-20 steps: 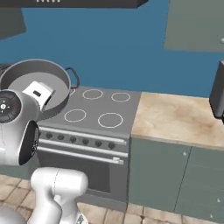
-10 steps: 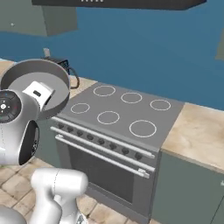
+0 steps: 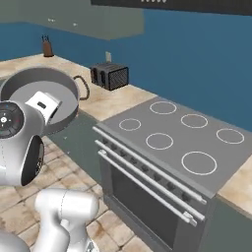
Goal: Move the pot and pan from the stove into the sink.
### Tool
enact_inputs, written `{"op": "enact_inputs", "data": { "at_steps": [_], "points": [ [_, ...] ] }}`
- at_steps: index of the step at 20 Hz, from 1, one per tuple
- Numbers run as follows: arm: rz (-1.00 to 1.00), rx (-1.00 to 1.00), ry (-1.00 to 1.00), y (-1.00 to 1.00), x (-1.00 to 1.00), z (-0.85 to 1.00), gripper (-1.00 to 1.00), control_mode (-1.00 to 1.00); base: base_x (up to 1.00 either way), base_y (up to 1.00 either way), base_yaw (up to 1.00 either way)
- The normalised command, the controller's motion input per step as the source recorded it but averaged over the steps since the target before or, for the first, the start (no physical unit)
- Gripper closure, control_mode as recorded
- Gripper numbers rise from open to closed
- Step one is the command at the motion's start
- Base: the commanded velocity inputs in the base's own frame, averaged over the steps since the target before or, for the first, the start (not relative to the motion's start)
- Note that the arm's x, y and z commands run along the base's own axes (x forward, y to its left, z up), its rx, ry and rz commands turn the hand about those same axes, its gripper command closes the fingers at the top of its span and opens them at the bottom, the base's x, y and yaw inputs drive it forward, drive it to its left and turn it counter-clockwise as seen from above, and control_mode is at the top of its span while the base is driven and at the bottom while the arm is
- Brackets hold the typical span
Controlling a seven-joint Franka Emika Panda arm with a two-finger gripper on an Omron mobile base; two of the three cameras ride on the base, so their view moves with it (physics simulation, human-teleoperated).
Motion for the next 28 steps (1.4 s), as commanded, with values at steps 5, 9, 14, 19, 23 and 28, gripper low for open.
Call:
{"op": "enact_inputs", "data": {
  "at_steps": [5,9,14,19,23,28],
  "points": [
    [0.00,0.00,0.00,0.00,0.00,0.00,1.00,1.00,-0.04,0.00,0.50],
    [0.00,0.00,0.00,0.00,0.00,0.00,1.00,1.00,-0.04,0.00,0.50],
    [0.00,0.00,0.00,0.00,0.00,0.00,1.00,1.00,-0.03,0.00,0.50],
    [0.00,0.00,0.00,0.00,0.00,0.00,1.00,1.00,-0.02,0.00,0.50],
    [0.00,0.00,0.00,0.00,0.00,0.00,1.00,1.00,0.00,0.00,0.50],
    [0.00,0.00,0.00,0.00,0.00,0.00,1.00,1.00,0.00,-0.03,0.15]
  ]
}}
